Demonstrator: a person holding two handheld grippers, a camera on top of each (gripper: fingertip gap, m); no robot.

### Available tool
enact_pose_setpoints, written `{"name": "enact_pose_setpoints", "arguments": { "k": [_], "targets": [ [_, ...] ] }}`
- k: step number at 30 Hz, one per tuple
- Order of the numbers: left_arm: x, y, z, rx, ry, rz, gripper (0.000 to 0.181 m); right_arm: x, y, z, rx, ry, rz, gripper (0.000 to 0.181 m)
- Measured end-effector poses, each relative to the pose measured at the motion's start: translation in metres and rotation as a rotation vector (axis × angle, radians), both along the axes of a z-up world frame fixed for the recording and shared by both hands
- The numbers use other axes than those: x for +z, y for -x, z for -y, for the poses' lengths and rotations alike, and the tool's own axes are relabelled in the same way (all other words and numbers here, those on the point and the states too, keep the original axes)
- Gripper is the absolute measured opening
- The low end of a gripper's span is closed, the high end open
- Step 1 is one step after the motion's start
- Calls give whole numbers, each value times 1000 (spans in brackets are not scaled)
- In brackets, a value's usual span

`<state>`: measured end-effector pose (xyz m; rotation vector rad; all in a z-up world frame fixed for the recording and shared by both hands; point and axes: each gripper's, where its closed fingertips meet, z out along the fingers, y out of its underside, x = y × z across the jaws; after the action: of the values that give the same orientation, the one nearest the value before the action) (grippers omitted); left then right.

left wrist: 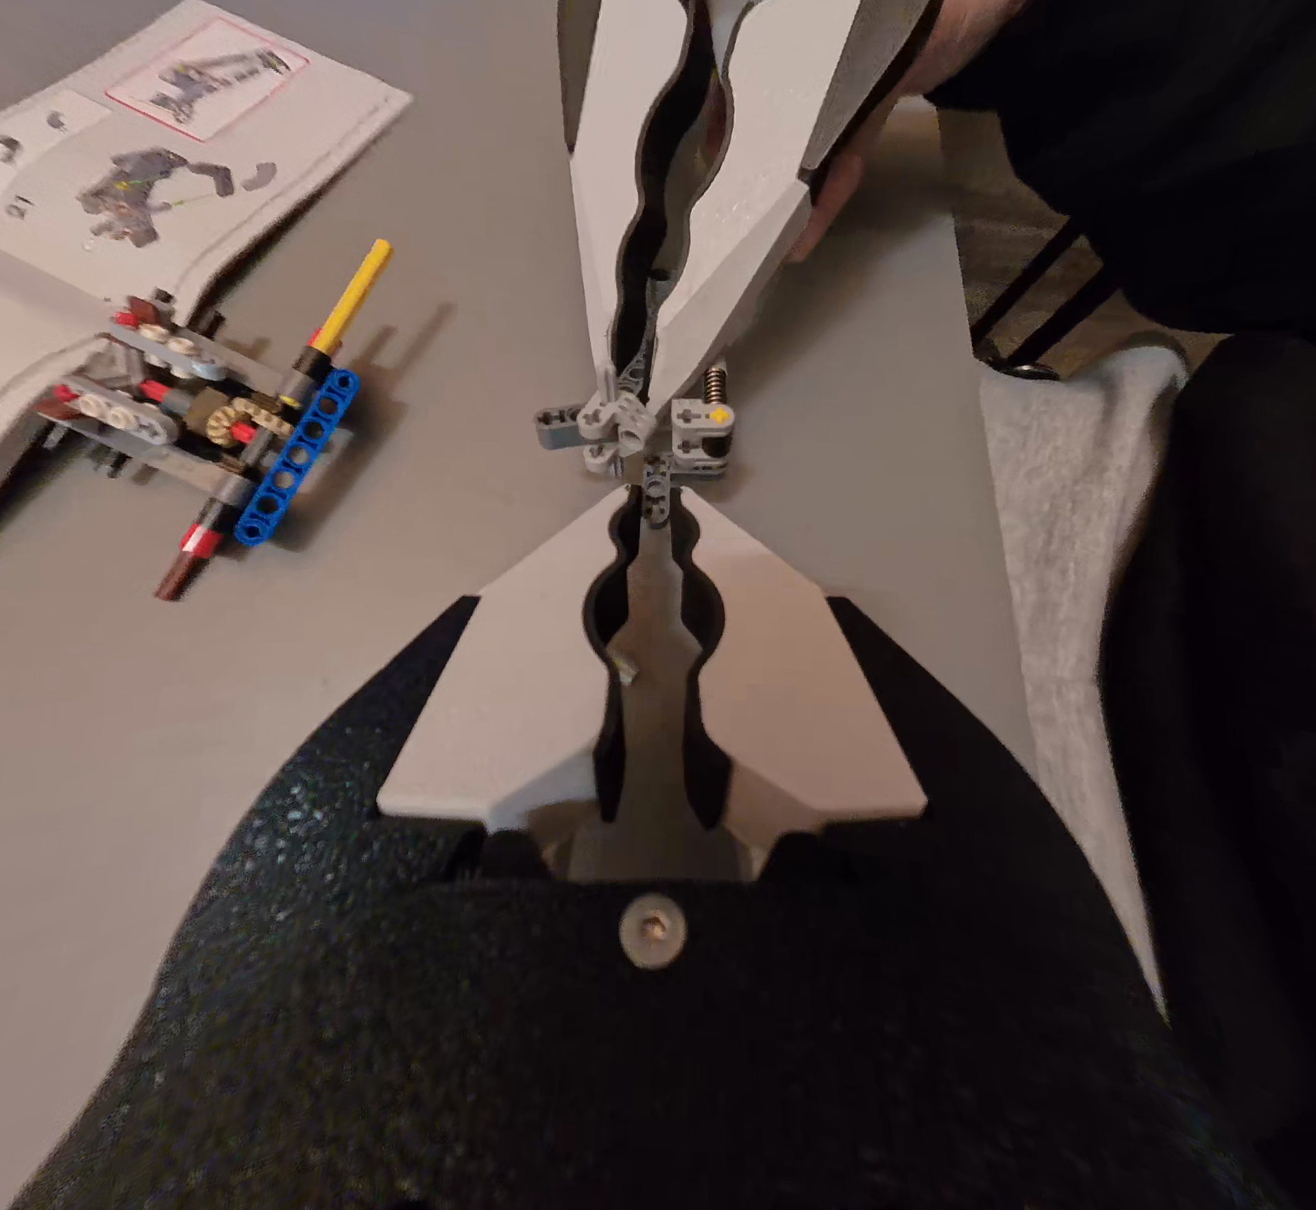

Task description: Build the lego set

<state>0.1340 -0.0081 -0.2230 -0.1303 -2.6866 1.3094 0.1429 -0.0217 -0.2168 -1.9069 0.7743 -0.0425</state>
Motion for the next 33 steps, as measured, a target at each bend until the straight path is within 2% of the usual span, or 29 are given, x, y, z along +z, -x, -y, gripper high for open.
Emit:
{"name": "enact_pose_setpoints", "arguments": {
  "k": [1, 8, 11, 14, 15, 17, 19, 22, 24, 28, 33],
  "targets": [
    [6, -2, 1, 8, 30, 15, 5, 4, -1, 0, -15, -43, -11, 5],
    [60, -33, -1, 105, 311, 289, 36, 44, -16, 1, -145, -505, -153, 5],
    [65, -30, -5, 69, 344, 313, 39, 51, -18, 2, -149, -677, -249, 4],
    [45, -32, -8, 56, 242, 298, 37, 52, -19, 0, -134, -746, -320, 4],
    [38, -32, -8, 48, 212, 296, 36, 52, -21, 0, -141, -736, -316, 4],
    [30, -31, -4, 56, 180, 294, 23, 42, -22, -2, -153, -663, -324, 5],
    [27, -33, 1, 94, 172, 284, 18, 35, -23, -5, -153, -625, -355, 5],
    [10, -35, 2, 131, 77, 235, 13, 31, -25, -6, -152, -606, -372, 5],
    [6, -36, 1, 153, 57, 220, 0, 26, -27, -5, -162, -576, -391, 6],
    [10, -33, 3, 174, 72, 160, 0, 8, -29, -1, -184, -435, -392, 15],
    [-5, -36, -4, 173, -8, 157, 0, 1, -38, 22, -269, -325, -311, 29]
  ]
}}
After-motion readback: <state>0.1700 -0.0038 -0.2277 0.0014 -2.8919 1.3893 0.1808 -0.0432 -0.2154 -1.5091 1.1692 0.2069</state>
